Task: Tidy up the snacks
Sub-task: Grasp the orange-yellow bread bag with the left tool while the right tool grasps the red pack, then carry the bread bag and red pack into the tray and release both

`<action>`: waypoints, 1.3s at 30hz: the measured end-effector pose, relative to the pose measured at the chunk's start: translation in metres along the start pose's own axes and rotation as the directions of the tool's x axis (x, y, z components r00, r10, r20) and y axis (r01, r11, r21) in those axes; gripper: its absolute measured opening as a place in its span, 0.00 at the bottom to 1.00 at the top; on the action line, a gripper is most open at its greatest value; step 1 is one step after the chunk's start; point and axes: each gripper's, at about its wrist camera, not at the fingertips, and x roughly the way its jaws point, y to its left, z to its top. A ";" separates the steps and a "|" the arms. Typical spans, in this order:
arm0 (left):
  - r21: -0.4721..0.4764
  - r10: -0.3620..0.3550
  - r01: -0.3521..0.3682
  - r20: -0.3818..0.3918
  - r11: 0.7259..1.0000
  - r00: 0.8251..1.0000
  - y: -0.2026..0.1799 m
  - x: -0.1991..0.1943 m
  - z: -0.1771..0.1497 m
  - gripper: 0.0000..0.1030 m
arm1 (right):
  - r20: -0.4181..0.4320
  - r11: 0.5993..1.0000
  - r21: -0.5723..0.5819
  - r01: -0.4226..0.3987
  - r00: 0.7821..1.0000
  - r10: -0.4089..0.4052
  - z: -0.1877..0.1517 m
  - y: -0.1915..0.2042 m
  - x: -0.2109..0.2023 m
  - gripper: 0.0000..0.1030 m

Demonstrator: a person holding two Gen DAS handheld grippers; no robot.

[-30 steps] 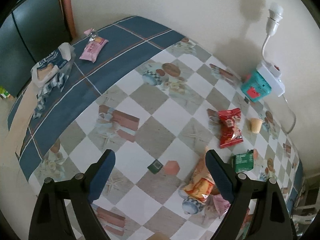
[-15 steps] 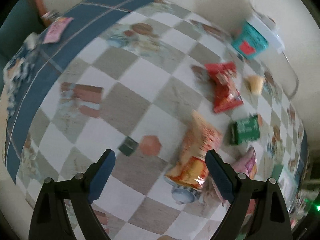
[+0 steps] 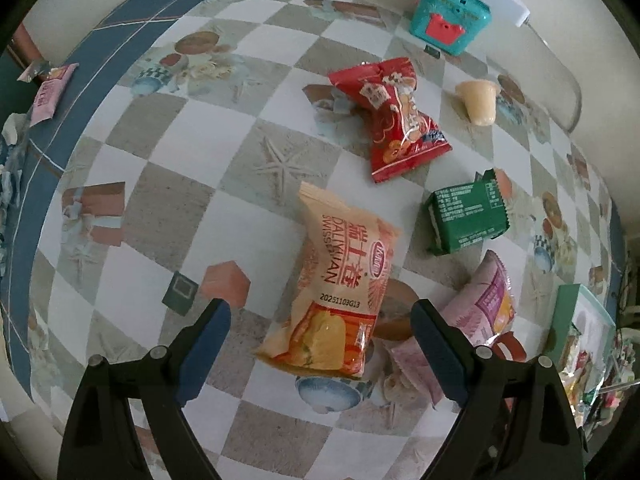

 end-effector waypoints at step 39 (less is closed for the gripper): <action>-0.087 0.061 -0.049 0.135 0.995 0.989 -0.012 -0.043 -0.005 0.38 | 0.056 0.988 -0.039 -0.149 0.987 0.151 -0.008 -0.006 -0.028 0.41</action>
